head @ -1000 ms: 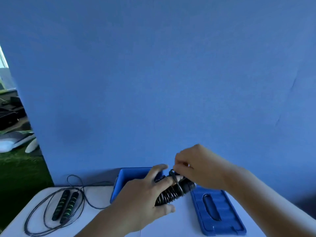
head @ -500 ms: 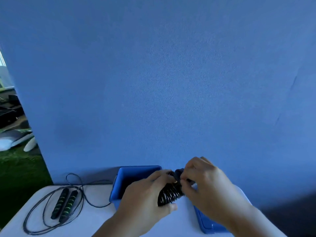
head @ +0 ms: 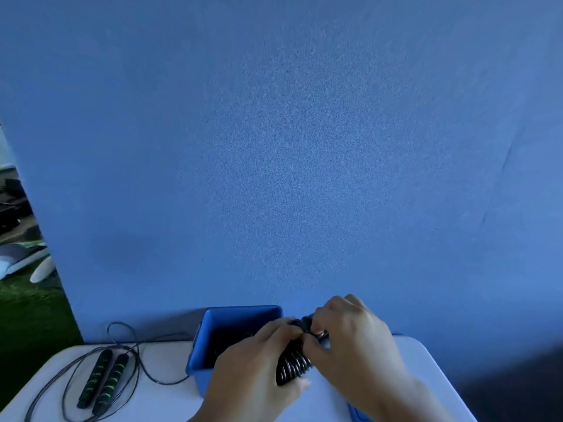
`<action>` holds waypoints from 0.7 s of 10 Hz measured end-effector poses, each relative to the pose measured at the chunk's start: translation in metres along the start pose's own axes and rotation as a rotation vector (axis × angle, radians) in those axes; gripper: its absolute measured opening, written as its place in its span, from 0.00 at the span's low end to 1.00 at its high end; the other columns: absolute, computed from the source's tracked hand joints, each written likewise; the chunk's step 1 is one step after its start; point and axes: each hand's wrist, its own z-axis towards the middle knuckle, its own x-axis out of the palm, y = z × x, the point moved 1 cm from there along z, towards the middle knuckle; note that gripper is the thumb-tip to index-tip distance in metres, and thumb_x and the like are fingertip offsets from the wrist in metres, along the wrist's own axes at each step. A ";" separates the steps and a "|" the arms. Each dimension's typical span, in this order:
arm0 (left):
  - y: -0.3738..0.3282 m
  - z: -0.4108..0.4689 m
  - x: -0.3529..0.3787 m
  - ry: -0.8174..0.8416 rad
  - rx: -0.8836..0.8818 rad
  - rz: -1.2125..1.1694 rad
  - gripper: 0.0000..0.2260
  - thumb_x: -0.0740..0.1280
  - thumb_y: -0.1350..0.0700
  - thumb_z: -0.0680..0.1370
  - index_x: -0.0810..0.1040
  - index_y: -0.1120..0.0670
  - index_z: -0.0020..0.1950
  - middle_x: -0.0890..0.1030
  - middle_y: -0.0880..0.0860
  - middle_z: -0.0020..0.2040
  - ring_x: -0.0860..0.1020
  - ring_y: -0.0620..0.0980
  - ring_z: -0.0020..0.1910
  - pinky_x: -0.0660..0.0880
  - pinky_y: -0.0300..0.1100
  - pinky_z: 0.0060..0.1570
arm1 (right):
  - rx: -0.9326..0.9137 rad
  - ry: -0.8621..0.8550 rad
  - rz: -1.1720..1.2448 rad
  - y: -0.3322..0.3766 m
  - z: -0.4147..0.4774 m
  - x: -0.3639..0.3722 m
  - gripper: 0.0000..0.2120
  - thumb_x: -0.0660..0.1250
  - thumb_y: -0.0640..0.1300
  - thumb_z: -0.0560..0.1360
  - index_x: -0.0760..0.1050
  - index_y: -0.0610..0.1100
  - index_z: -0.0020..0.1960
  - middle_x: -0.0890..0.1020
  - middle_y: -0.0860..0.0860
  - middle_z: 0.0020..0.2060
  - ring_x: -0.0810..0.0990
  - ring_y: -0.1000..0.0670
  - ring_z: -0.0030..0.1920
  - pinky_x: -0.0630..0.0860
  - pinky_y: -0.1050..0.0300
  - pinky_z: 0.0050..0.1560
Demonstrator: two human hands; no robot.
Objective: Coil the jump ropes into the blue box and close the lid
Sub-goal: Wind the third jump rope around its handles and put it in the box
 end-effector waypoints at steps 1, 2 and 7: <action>0.000 0.002 0.004 -0.027 0.001 0.054 0.26 0.67 0.37 0.75 0.65 0.35 0.71 0.69 0.32 0.70 0.72 0.33 0.64 0.57 0.16 0.45 | 0.035 -0.048 0.014 0.001 0.002 -0.001 0.10 0.64 0.55 0.65 0.71 0.50 0.32 0.73 0.57 0.29 0.73 0.54 0.40 0.64 0.61 0.22; -0.001 0.001 -0.002 -0.045 -0.012 0.070 0.27 0.66 0.38 0.74 0.64 0.35 0.72 0.70 0.32 0.69 0.72 0.34 0.64 0.57 0.16 0.46 | 0.064 -0.056 0.072 0.002 0.005 -0.003 0.09 0.63 0.55 0.67 0.73 0.50 0.34 0.75 0.58 0.32 0.73 0.55 0.44 0.69 0.60 0.26; -0.012 0.007 -0.008 -0.094 -0.033 0.058 0.29 0.68 0.35 0.54 0.76 0.31 0.56 0.78 0.27 0.58 0.81 0.33 0.37 0.75 0.27 0.29 | 0.030 -0.086 0.276 0.002 0.014 -0.006 0.08 0.65 0.42 0.71 0.71 0.55 0.45 0.75 0.57 0.33 0.73 0.55 0.40 0.76 0.55 0.35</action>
